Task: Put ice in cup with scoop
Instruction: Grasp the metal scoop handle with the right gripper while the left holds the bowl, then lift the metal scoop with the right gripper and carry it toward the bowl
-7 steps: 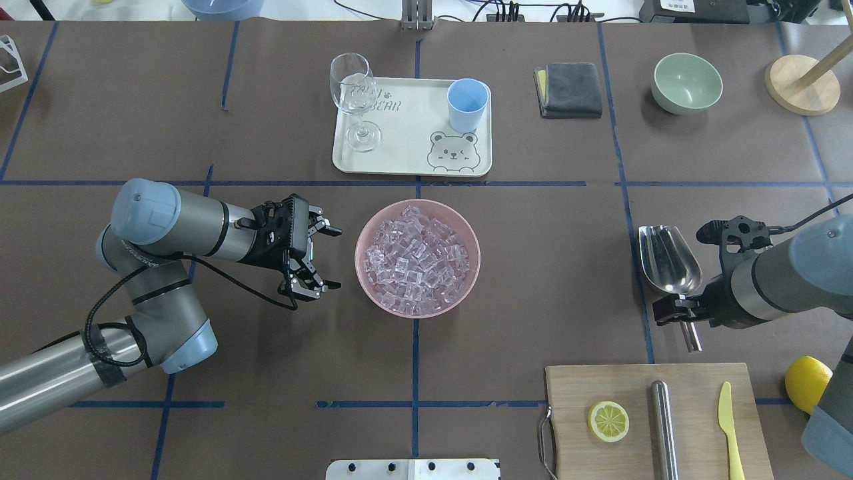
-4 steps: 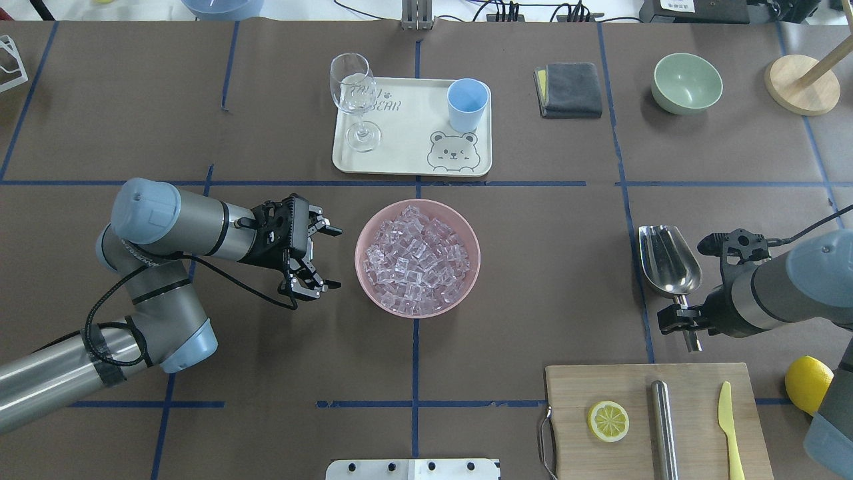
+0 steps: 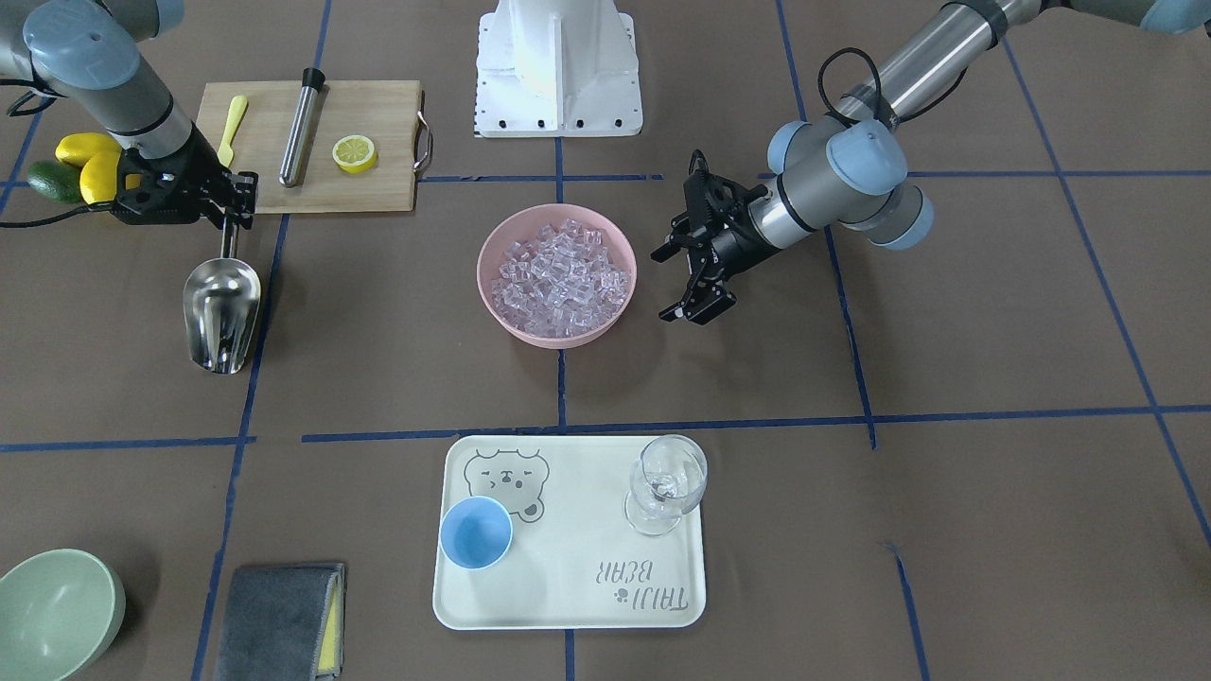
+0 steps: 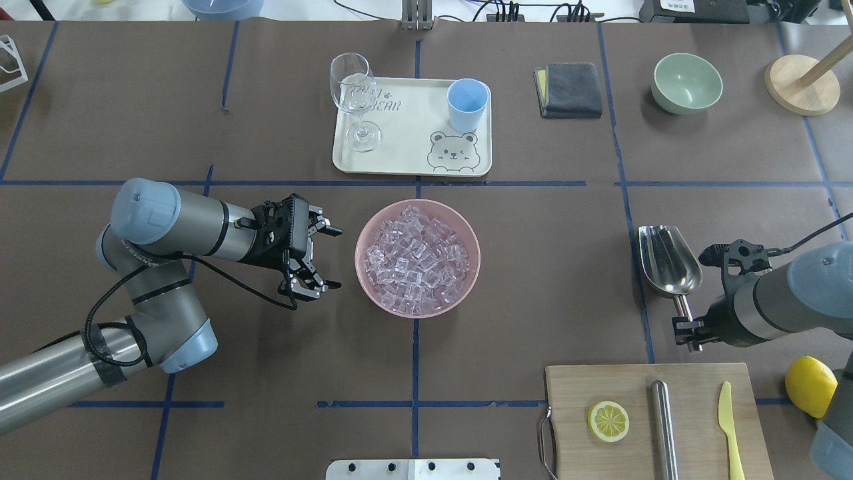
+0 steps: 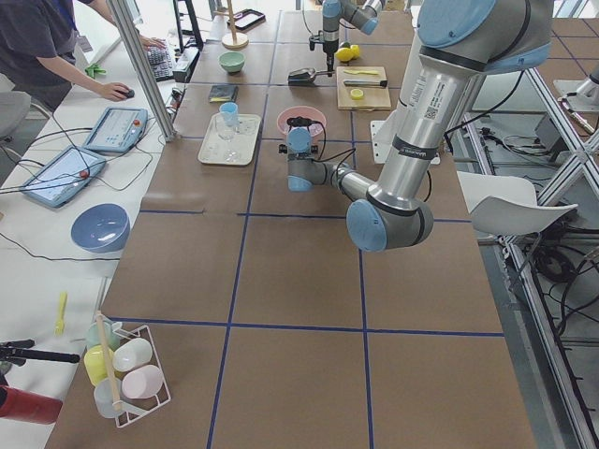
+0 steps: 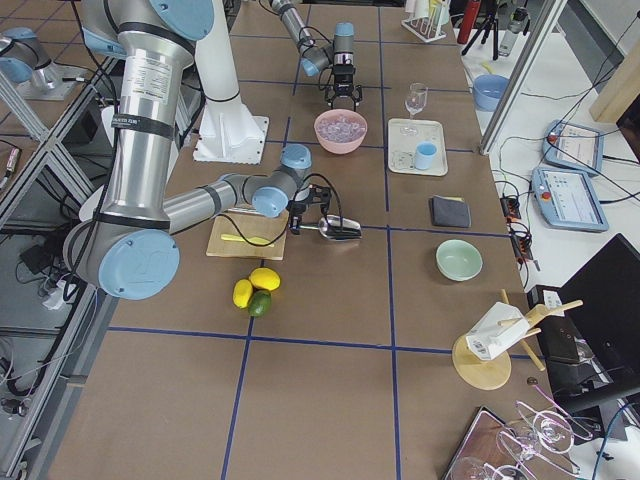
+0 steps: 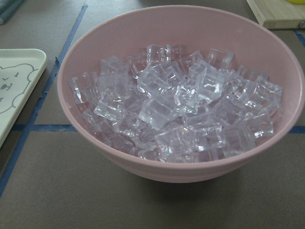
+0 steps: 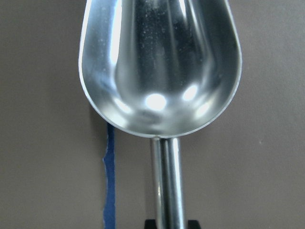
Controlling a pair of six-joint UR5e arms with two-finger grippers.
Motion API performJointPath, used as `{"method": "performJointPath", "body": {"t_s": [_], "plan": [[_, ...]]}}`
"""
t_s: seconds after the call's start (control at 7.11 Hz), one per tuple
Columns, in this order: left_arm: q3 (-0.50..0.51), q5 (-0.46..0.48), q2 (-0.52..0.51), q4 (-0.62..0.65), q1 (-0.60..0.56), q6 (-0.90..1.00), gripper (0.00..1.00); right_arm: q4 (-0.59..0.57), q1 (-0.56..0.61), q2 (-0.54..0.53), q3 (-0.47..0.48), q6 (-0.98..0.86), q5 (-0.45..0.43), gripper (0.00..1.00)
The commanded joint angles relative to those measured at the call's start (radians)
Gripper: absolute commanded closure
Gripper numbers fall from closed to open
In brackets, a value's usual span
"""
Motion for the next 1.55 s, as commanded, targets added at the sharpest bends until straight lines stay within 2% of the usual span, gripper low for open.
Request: {"method": "performJointPath", "body": {"t_s": [0.0, 0.28, 0.42, 0.56, 0.7, 0.98, 1.27, 1.41], "plan": [[-0.001, 0.0, 0.0, 0.0, 0.0, 0.002, 0.0, -0.009, 0.003, 0.001, 0.011, -0.007, 0.018, 1.0], [-0.002, 0.0, 0.0, 0.0, 0.0, 0.0, 0.0, -0.016, 0.026, -0.002, 0.065, -0.01, 0.013, 1.0], [-0.001, 0.0, 0.0, 0.0, 0.0, 0.0, 0.0, -0.062, 0.032, 0.001, 0.1, -0.014, 0.015, 1.0], [-0.002, 0.0, 0.0, 0.0, 0.0, 0.002, 0.0, -0.126, 0.034, 0.011, 0.144, -0.111, 0.006, 1.0], [-0.001, 0.0, 0.0, 0.0, 0.0, 0.0, 0.0, -0.182, 0.048, 0.033, 0.169, -0.299, -0.002, 1.0], [-0.002, 0.0, 0.0, -0.002, 0.0, 0.0, 0.0, -0.199, 0.052, 0.088, 0.175, -0.582, -0.048, 1.0], [-0.001, 0.0, 0.002, -0.002, 0.0, 0.002, 0.0, -0.213, 0.057, 0.143, 0.175, -0.737, -0.044, 1.0], [-0.001, 0.0, 0.002, -0.002, -0.002, 0.002, 0.0, -0.328, 0.06, 0.195, 0.209, -0.769, -0.042, 1.0]]}}
